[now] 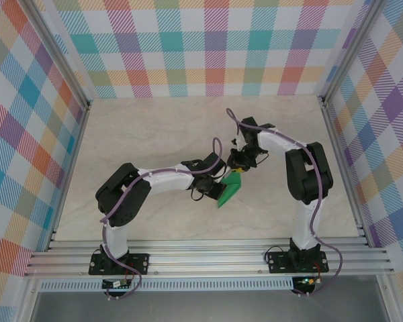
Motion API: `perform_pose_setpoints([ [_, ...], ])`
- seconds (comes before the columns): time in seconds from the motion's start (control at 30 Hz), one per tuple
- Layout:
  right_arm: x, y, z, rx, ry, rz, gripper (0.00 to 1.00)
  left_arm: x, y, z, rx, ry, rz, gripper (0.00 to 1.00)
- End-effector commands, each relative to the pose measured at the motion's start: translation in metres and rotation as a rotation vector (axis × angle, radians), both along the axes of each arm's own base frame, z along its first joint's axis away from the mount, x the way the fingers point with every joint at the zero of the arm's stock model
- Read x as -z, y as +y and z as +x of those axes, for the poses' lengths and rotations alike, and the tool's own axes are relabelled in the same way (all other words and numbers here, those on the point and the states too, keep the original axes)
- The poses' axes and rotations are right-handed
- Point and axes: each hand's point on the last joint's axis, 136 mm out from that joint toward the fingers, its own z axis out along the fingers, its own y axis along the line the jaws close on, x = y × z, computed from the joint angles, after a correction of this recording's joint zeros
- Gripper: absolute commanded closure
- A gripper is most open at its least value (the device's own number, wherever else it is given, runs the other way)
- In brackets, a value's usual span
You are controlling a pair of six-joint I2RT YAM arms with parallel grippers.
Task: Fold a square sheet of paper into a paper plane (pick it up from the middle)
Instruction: Third fold the triangle at the center of the table.
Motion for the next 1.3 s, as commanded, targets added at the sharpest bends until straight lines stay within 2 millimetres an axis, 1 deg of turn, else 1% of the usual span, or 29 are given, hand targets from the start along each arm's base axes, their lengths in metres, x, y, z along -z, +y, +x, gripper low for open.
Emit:
perform_pose_setpoints([
  [0.0, -0.032, -0.013, -0.001, 0.081, -0.058, 0.010, 0.75, 0.009, 0.005, 0.002, -0.015, 0.013, 0.010, 0.98],
  [0.07, -0.039, -0.021, -0.006, 0.123, -0.068, 0.021, 0.75, 0.007, 0.005, 0.001, -0.017, 0.015, 0.004, 0.98],
  [0.1, -0.041, -0.021, -0.010, 0.134, -0.074, 0.034, 0.75, 0.007, 0.004, 0.000, -0.018, 0.017, -0.001, 0.98],
  [0.17, -0.046, -0.017, -0.021, 0.152, -0.069, 0.091, 0.77, 0.004, 0.002, -0.001, -0.019, 0.022, -0.018, 0.98],
  [0.23, -0.047, -0.010, -0.032, 0.161, -0.042, 0.155, 0.80, 0.002, 0.000, -0.002, -0.020, 0.029, -0.036, 0.98],
  [0.33, -0.042, -0.004, -0.046, 0.179, 0.007, 0.221, 0.84, -0.002, -0.004, -0.004, -0.018, 0.040, -0.064, 0.97],
  [0.5, -0.030, 0.005, -0.067, 0.169, 0.074, 0.279, 0.85, 0.002, 0.000, -0.005, -0.034, 0.042, -0.052, 0.97],
  [0.57, -0.026, 0.007, -0.072, 0.172, 0.091, 0.289, 0.85, 0.003, 0.000, -0.006, -0.031, 0.046, -0.052, 0.97],
  [0.73, -0.016, 0.012, -0.079, 0.165, 0.125, 0.288, 0.85, 0.003, 0.002, -0.006, -0.037, 0.043, -0.048, 0.97],
  [0.93, -0.004, 0.015, -0.079, 0.166, 0.150, 0.275, 0.85, 0.000, 0.001, -0.005, -0.036, 0.036, -0.052, 0.97],
  [1.0, 0.005, 0.014, -0.079, 0.169, 0.170, 0.264, 0.86, 0.000, 0.001, -0.005, -0.036, 0.035, -0.053, 0.97],
  [1.13, 0.012, 0.015, -0.079, 0.168, 0.172, 0.269, 0.86, -0.001, 0.000, -0.004, -0.034, 0.034, -0.056, 0.97],
  [1.27, 0.023, 0.011, -0.080, 0.170, 0.175, 0.237, 0.86, -0.001, -0.001, -0.004, -0.029, 0.035, -0.057, 0.97],
])
